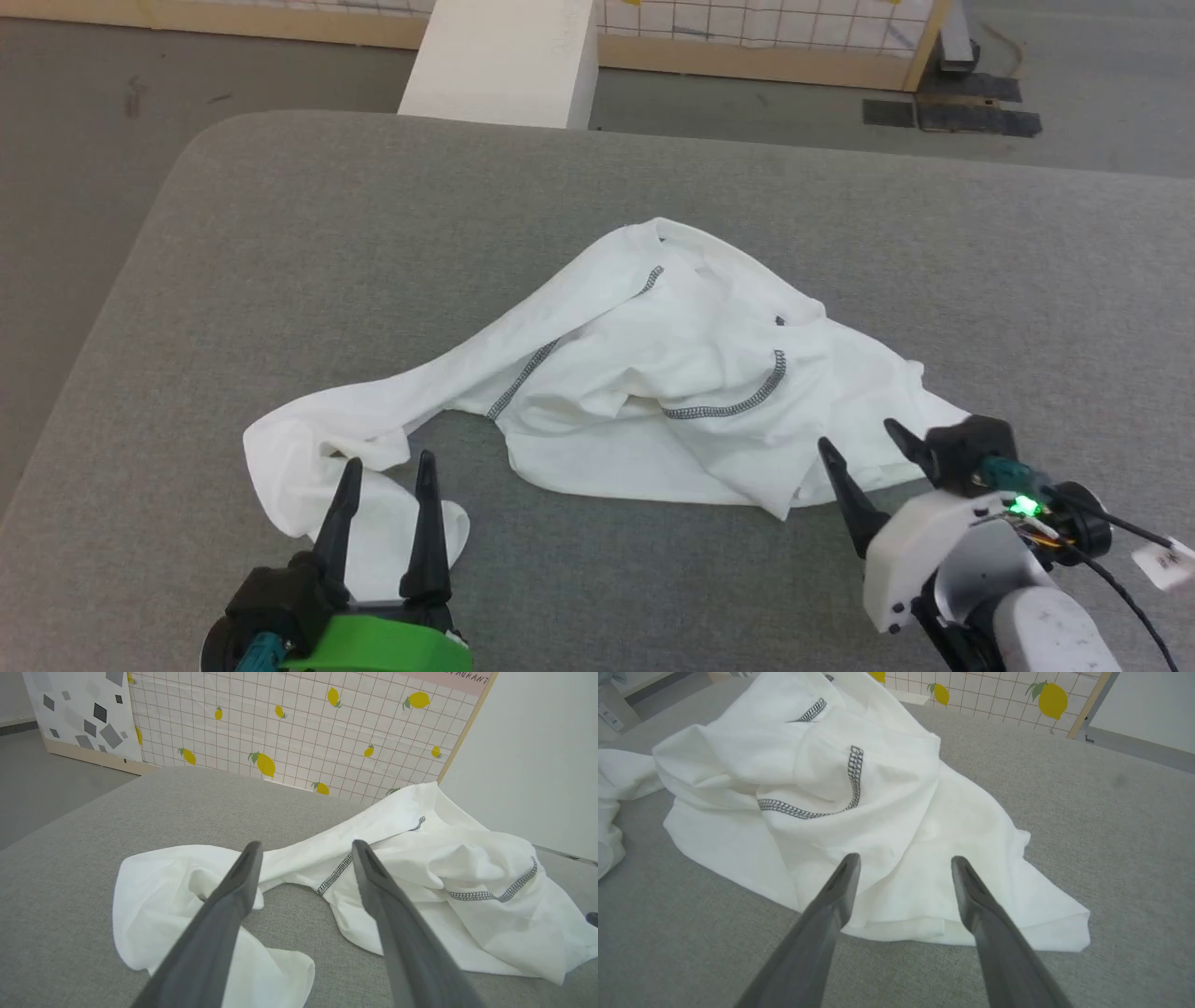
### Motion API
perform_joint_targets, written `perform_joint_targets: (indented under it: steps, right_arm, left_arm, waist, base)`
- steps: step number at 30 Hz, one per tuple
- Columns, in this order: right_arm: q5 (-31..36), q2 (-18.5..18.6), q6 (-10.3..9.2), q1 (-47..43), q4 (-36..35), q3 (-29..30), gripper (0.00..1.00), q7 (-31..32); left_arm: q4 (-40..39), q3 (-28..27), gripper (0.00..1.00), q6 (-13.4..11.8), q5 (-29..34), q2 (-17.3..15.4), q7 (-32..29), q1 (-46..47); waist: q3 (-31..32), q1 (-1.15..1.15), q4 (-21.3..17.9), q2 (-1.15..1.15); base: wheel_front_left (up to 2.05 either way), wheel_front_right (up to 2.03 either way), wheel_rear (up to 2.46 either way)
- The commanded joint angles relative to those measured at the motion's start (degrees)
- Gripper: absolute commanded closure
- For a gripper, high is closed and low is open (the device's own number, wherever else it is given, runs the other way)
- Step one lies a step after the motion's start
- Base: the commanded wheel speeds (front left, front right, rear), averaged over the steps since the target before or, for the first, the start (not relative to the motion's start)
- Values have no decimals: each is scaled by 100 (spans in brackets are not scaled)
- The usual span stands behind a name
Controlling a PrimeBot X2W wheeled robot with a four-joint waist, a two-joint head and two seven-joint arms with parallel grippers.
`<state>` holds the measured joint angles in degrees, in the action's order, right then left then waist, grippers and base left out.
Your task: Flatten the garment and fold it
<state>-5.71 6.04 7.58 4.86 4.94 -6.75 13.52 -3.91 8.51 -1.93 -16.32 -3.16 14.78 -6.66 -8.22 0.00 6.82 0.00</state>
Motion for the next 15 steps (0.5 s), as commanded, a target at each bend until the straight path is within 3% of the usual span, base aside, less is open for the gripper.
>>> perform_joint_targets:
  steps: [1,11,12,13,14,15]
  right_arm:
    - [-59,16,-9,157,116,-77,0,84]
    - [-197,57,-9,1042,1524,-651,2,302]
    - [-180,45,-9,1129,1693,-674,50,288]
    - [-160,43,-9,1192,1807,-701,70,264]
    - [-161,30,-9,1265,1921,-699,100,209]
    - [-165,20,-9,1315,1993,-687,100,174]
  left_arm:
    - [29,23,0,-4,-42,26,21,112]
    - [133,128,0,-69,-137,27,21,210]
    - [147,141,0,-71,-144,27,21,224]
    - [159,155,0,-70,-148,27,21,239]
    - [176,168,0,-68,-152,27,21,261]
    - [187,174,0,-69,-158,27,21,277]
  waist:
    - [-29,0,72,0]
    - [-70,0,212,0]
    - [-76,0,225,0]
    - [-85,0,241,0]
    - [-95,0,258,0]
    - [-101,0,266,0]
  base:
    - [0,0,0]
    - [0,0,0]
    - [0,0,0]
    - [0,0,0]
    - [0,0,0]
    - [0,0,0]
